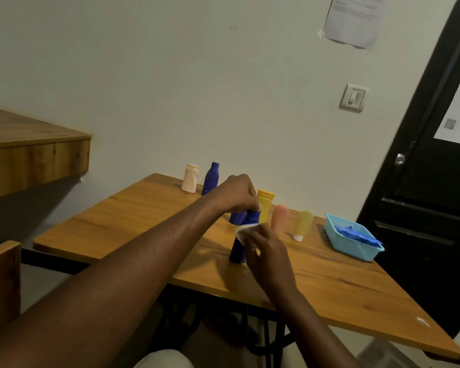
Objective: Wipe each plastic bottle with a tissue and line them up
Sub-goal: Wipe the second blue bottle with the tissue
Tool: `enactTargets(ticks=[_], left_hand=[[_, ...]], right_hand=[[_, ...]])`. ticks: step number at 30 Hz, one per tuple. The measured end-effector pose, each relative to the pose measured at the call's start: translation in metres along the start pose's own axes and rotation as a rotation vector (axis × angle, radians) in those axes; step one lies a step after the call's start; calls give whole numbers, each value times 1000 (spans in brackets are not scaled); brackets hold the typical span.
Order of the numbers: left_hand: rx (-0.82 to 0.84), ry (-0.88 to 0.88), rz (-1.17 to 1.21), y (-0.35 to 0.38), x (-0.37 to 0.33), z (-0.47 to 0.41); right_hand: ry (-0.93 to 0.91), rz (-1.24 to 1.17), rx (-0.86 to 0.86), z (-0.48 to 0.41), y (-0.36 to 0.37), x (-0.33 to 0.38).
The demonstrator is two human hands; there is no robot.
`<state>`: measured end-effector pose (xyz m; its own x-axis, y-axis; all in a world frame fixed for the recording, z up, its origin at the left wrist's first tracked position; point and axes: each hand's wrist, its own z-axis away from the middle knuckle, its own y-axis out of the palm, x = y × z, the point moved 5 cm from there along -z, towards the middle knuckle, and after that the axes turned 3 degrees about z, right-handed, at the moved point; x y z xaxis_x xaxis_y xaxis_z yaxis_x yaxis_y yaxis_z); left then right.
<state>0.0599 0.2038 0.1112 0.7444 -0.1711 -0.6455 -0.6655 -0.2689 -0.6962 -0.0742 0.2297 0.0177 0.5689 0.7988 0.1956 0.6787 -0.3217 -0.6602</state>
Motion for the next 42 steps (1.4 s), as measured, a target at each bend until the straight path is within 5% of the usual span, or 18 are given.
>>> enactTargets(ticks=[4, 11, 15, 19, 22, 42], left_hand=[[10, 9, -76, 1, -5, 1], [8, 26, -179, 3, -3, 3], [-32, 52, -210, 2, -2, 4], [-68, 60, -186, 1, 6, 3], [-63, 79, -157, 2, 10, 1], [-146, -5, -103, -4, 28, -6]], right_hand=[[-83, 110, -21, -13, -3, 6], [-161, 227, 393, 17, 36, -8], [-5, 38, 318, 11, 22, -13], [113, -112, -44, -4, -7, -27], [105, -76, -140, -23, -16, -29], [185, -34, 278, 8, 27, -42]])
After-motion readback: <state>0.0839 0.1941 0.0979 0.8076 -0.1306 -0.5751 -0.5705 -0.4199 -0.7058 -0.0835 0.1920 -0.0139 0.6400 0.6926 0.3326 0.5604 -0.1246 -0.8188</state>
